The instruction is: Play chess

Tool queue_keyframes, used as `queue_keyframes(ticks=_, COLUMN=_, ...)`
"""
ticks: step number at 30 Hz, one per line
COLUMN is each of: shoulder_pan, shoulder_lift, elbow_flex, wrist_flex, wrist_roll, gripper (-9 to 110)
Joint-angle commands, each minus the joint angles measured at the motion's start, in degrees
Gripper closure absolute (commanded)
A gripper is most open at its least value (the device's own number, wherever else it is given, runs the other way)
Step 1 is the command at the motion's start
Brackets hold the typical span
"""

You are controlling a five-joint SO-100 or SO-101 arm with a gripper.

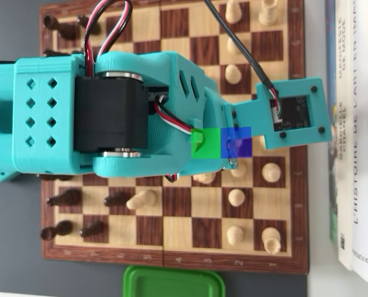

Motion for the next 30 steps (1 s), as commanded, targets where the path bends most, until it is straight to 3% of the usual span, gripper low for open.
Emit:
queue_keyframes(ticks=1, shoulder_pan=-0.26, shoulder_lift=-0.26, elbow_flex=-2.99, wrist_flex=-0.18, wrist_roll=0.18, gripper=89)
queue_keyframes(ticks=30, shoulder_pan=0.26, shoulder_lift=-3.69, elbow_flex=-5.36, wrist_flex=0.09, wrist_roll=-0.26, gripper=89)
